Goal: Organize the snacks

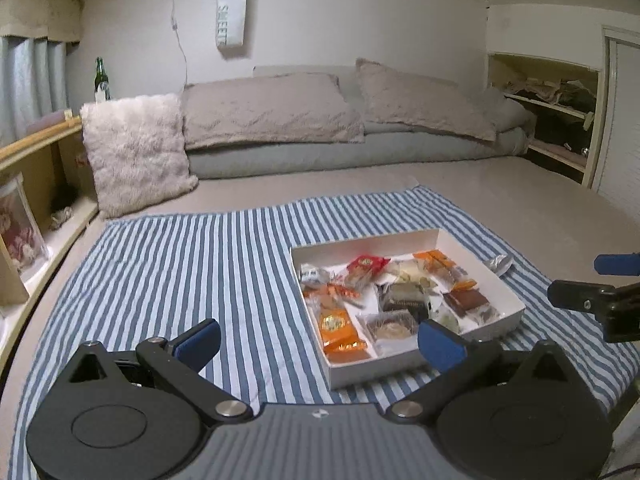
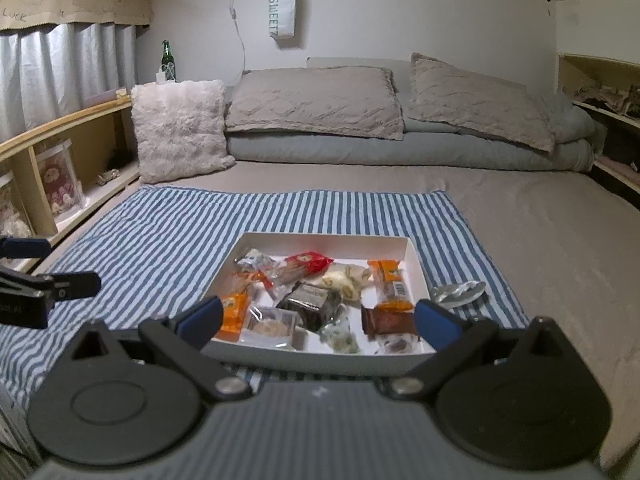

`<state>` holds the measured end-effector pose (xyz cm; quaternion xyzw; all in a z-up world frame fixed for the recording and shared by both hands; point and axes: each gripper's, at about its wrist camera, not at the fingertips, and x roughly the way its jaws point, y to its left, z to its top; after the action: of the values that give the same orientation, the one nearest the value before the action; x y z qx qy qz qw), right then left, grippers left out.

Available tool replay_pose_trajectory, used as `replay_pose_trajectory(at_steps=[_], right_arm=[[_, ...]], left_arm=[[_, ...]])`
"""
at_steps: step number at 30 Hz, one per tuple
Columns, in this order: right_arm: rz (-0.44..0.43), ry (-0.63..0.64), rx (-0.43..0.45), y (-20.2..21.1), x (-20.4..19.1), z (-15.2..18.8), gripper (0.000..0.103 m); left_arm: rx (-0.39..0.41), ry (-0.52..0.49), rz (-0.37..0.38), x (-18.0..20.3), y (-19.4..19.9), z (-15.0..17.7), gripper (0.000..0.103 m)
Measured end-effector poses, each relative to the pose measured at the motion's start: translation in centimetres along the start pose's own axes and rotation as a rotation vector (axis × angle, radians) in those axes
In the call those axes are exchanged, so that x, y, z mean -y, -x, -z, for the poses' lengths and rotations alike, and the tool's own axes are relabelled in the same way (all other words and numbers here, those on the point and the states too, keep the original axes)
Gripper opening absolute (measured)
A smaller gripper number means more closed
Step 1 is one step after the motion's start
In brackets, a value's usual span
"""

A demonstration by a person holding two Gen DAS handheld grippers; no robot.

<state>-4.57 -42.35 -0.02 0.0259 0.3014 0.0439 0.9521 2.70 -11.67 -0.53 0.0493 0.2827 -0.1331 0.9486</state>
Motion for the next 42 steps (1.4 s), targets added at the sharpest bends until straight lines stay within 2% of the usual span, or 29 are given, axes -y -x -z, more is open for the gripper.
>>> replay_pose_trajectory(at_steps=[9,20,42], right_arm=[[-0.001,0.022,-0.013,-0.4,-0.8,1.5,0.103],[-0.013,0.022,-0.006,-0.9,-0.9,1.2,0.103],[-0.009,0.050,-0.022,-1.6,-1.0,1.2,0.103]], left_arm=[[0.007,-0.051,-0.029,0.1,-0.4,0.7,0.103],[-0.020,-0.029,-0.015,-0.4,-0.8,0.8,0.103],[-0.014,-0.002,-0.005,-0.9,-0.4,0.8,0.103]])
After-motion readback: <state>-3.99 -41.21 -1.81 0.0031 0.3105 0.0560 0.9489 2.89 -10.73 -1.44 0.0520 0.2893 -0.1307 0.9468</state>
